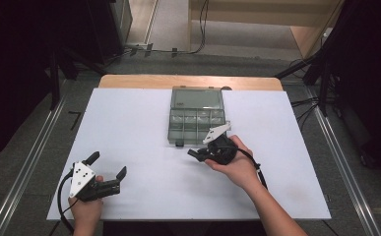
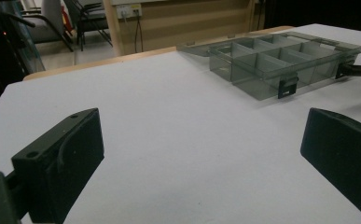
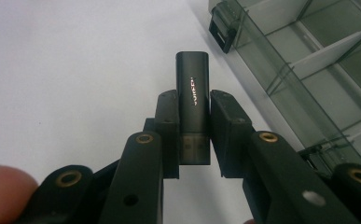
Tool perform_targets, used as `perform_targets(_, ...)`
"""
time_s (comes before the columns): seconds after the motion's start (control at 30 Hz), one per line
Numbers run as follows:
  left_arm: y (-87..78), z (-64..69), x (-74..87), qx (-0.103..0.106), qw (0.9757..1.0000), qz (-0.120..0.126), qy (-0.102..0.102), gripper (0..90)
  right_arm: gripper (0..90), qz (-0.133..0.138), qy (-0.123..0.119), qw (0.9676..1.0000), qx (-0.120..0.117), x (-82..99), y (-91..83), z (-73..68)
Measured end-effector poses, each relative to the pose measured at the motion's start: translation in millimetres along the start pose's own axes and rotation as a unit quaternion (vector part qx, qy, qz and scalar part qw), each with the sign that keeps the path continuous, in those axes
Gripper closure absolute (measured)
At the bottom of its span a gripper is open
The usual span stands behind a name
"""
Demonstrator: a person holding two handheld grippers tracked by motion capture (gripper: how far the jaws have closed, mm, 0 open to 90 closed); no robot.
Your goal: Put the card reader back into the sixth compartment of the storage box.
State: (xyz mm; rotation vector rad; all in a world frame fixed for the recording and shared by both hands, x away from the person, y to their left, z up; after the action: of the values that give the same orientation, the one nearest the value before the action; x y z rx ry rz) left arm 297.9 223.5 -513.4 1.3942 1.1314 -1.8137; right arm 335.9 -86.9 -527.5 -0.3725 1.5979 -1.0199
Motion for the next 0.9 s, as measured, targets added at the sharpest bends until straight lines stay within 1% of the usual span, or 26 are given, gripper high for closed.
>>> perform_targets(0.13, 0.0, 0.0, 0.0, 0.0, 1.0, 0.0, 0.0, 0.0, 71.8, 0.002, -0.006, 1.0, 0.001, -3.7, -1.8, 1.4)
perform_targets(0.3, 0.0, -0.2, -0.1, 0.0, 1.0, 0.0, 0.0, 0.0, 71.7, 0.003, -0.007, 1.0, 0.003, -7.8, -3.1, 2.9)
perform_targets(0.9, -0.1, -0.1, -0.1, 0.001, 1.0, 0.0, 0.0, 0.0, 71.7, 0.008, -0.004, 0.9999, 0.009, -20.9, -7.0, 10.4)
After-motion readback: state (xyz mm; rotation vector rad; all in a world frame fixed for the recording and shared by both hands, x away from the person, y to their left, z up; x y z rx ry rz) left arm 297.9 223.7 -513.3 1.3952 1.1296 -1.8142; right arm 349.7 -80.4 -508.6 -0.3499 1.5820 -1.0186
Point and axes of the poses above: each handheld gripper's, and its own axes: y roughly forward along the jaws, x roughly out of its underside, z roughly to its right, the point moved 8 cm from there along y, roughly forward along the jaws, and after that the axes turned 10 degrees about -y, right-handed, at the moved point
